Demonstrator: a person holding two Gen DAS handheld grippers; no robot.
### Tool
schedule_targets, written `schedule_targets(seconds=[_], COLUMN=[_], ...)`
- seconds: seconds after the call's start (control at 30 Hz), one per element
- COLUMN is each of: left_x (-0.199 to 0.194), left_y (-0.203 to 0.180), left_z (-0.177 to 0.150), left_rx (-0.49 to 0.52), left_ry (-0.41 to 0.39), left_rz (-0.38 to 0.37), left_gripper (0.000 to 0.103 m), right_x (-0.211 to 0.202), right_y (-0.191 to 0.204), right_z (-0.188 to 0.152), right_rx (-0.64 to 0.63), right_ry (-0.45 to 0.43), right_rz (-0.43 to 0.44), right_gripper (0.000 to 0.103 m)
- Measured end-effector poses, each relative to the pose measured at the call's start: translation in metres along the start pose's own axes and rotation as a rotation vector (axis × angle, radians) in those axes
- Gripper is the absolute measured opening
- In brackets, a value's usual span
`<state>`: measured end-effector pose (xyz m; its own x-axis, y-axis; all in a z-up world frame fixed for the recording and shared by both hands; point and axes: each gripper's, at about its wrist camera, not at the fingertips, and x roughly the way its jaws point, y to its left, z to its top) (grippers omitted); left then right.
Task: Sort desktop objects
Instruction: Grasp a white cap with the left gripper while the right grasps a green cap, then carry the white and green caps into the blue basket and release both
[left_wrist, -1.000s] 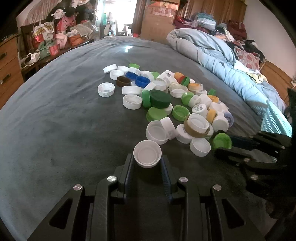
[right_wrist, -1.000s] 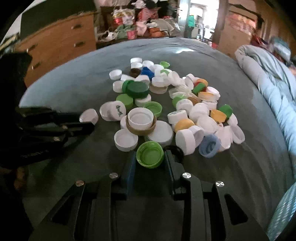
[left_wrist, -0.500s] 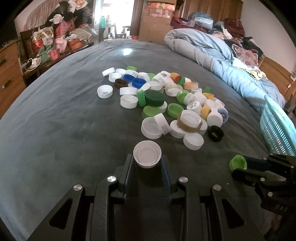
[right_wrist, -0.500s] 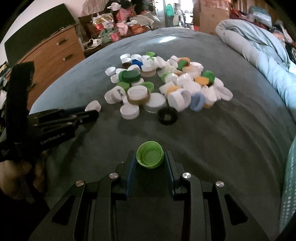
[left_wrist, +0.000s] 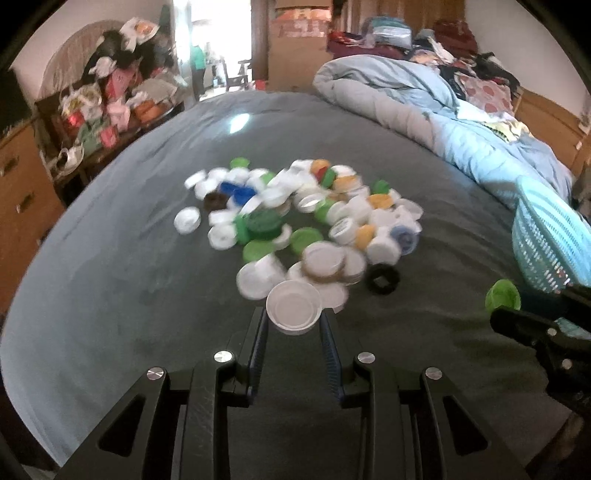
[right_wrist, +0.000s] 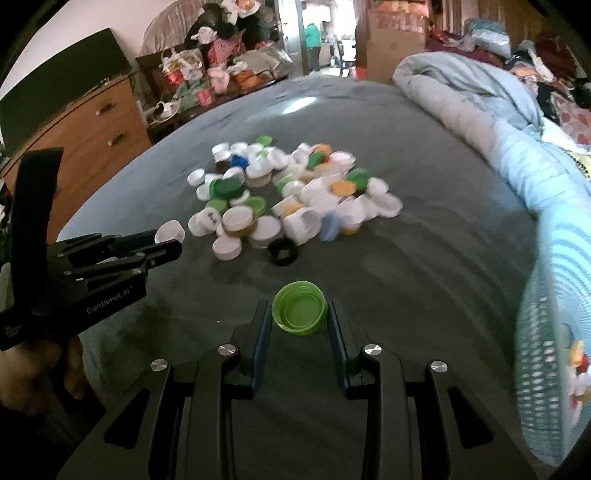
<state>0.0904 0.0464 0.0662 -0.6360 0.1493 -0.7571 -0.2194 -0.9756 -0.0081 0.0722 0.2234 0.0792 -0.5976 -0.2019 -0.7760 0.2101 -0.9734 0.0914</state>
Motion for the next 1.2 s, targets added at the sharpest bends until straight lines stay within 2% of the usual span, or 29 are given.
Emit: schedule_targets(seconds=[0.27,0.7,0.97,1.2], left_x=[-0.015,-0.028,-0.032,-0.036], left_y=[-0.053,-0.125,-0.181,-0.239], left_z=[0.019,0.036,0.049,0.064], left_rx=[0.089,0.197,0.250,0.317], left_ry=[-0.019,-0.027,-0.015,-0.013], left_rz=[-0.020,-0.080,-0.153,-0.212], left_gripper=[0.031,0.031,0.031,0.031], right_x=[-0.040,-0.097,-0.121,-0.138], right_y=[-0.042,-0.102,-0.154,-0.183], right_z=[0.004,-0.009,-0.025,-0.031], right_rx=[0.070,0.150,0.251,0.297], right_ry=[-0.062,-0.138,-0.136,-0.140], right_rz=[-0.058,-0.151,-0.229,-0.261], right_gripper=[0.027,0.027,0.027,0.027])
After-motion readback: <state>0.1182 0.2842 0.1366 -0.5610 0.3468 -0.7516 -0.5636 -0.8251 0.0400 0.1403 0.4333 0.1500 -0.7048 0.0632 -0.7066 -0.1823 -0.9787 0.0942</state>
